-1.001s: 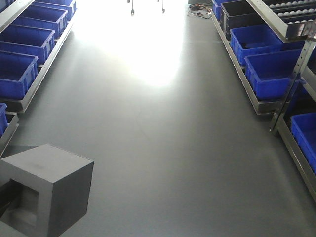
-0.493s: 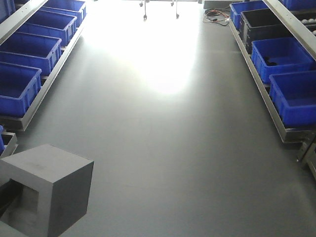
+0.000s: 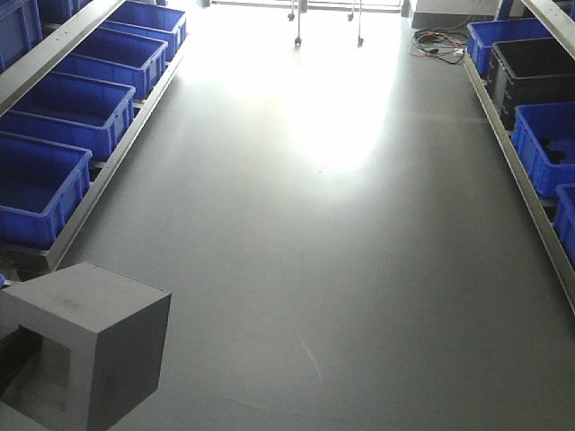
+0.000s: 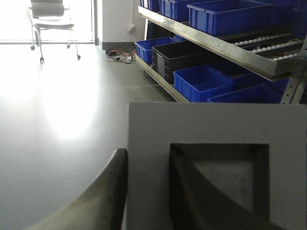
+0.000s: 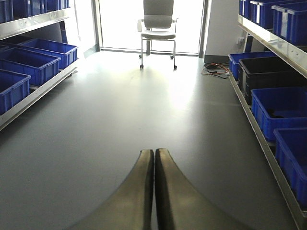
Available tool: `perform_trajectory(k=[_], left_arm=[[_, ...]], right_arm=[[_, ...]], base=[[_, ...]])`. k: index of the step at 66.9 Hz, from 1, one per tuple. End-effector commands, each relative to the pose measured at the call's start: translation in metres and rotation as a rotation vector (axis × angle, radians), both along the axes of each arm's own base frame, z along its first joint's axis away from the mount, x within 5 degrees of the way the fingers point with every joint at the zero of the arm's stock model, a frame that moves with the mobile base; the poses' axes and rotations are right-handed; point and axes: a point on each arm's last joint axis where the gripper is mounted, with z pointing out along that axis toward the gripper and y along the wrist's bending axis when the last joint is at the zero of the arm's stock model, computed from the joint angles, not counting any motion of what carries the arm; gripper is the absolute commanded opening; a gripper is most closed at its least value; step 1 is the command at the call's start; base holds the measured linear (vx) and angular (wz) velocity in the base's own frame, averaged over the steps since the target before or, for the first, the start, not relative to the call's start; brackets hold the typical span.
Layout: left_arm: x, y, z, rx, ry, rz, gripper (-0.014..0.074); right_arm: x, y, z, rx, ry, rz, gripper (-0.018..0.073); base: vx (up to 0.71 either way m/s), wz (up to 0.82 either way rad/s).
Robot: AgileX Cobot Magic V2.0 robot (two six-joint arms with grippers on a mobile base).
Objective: Sort gray base to blue bin
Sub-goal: 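Drive down the aisle between the blue bin shelves, then turn and stop the base in front of the empty blue bin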
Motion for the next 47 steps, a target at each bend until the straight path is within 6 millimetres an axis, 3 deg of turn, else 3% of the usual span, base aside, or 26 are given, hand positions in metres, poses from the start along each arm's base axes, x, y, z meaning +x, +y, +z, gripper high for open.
perform_trajectory(k=[1,20,47], left_arm=[[0.0003,-0.0020,0.0200,-0.080,-0.108,-0.016,-0.0007],[0.0003,-0.0020,0.0200,-0.080,-0.108,-0.016,-0.0007],[0.0003,-0.0020,0.0200,-0.080,-0.108,-0.016,-0.0007]], right_arm=[[0.0004,0.0001,0.0057,-0.021,-0.081,0.003,-0.0005],[0.0004,0.0001,0.0057,-0.021,-0.081,0.003,-0.0005],[0.0004,0.0001,0.0056,-0.021,-0.080,0.003,-0.0005]], base=[[0.43,0.20],[0.40,0.45],[0.31,1.00]])
